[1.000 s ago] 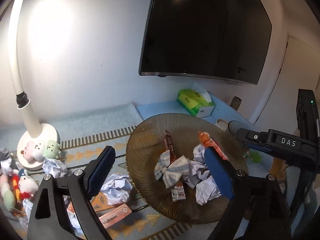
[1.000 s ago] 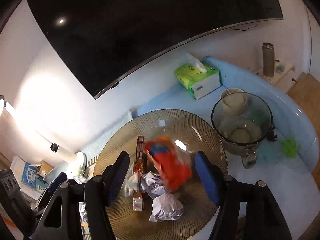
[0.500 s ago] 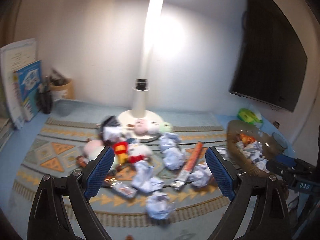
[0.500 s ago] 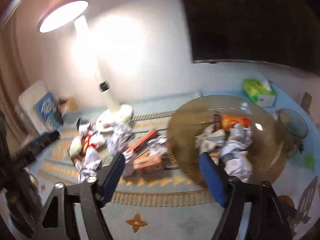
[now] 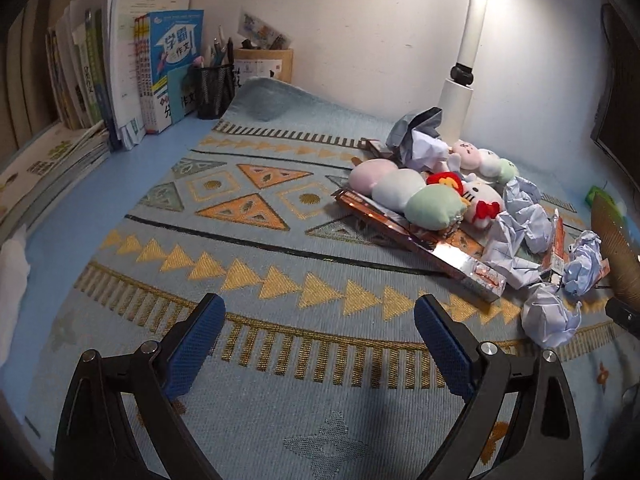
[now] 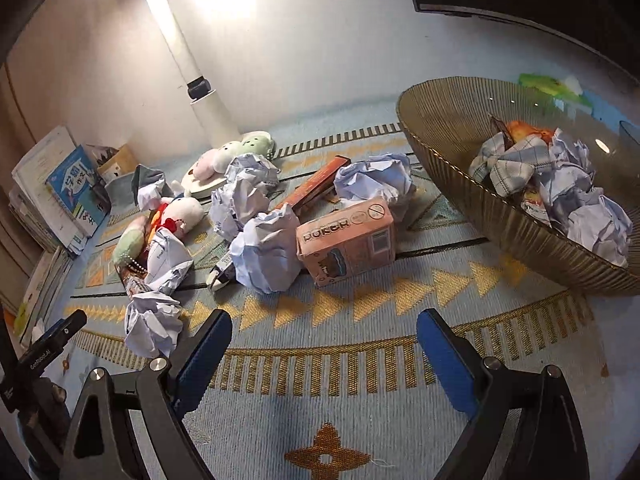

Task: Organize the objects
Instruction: 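Return both grippers to the desk and grasp the snack stick with the left gripper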

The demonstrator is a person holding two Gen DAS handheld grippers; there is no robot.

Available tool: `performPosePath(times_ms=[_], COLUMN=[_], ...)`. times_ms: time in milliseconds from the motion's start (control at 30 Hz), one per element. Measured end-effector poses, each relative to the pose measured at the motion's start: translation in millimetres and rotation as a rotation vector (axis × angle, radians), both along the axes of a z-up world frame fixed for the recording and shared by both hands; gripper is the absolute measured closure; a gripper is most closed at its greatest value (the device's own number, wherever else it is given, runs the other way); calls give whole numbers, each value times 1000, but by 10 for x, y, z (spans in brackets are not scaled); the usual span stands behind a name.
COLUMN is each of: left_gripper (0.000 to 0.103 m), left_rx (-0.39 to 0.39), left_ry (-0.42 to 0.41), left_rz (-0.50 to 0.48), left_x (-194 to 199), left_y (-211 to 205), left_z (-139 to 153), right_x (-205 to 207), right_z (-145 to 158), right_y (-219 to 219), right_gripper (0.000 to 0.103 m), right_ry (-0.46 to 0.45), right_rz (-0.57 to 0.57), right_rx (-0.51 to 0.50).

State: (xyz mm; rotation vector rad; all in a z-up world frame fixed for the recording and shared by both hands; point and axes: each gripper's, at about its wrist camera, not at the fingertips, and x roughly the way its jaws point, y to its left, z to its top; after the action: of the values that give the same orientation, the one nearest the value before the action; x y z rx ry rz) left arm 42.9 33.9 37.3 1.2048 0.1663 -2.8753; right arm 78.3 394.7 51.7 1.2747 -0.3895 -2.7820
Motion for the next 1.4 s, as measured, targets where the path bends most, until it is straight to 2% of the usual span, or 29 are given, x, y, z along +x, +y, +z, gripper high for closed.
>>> performPosePath(times_ms=[100,167,267,567,1000,1033,1067,1133,1167,1267,1400], left_gripper=[7,2,1,1,1,2,2,2,2,3,3], left_rx=[24,-14,-83,-75,-73,-58,-9,161,209,216,141], left_ry=[-107,-123,-149,-150,-158,-166,-155,-95,-93,-118,-105], left_rz=[5,-10,-20,-14,-20,-22,-19,-21,-9,-22,7], left_x=[-124,-149,-167,-155,-174,-203,-228,-264,-321,-549,-761], left_y=[8,82,189,179,167,155,125,60,74,317,617], left_z=[-130,-151,-178,-165,-160,-140,-93,29,64,65,-21], right_x=[-80,-98,-94,-88,-103,-102,-102,-106,-107,-110,-96], right_z=[-85,-99,-102,-101,-97,-97,-94,-91,-94,-95,-79], right_y=[-76,-109,-103,-69,-150,-149,-153,-179,-191,-195,-169], right_gripper=[10,10,9,4,3,3,3,3,3,3,3], right_ry=[-55,-68,-70,-74,-68,-67,-65,-62,-63,-66,-55], right_rz=[3,3,3,-3,32,34,40,57,61,61,64], right_rx=[38,63,63,53,54,52,50,49,53,56,34])
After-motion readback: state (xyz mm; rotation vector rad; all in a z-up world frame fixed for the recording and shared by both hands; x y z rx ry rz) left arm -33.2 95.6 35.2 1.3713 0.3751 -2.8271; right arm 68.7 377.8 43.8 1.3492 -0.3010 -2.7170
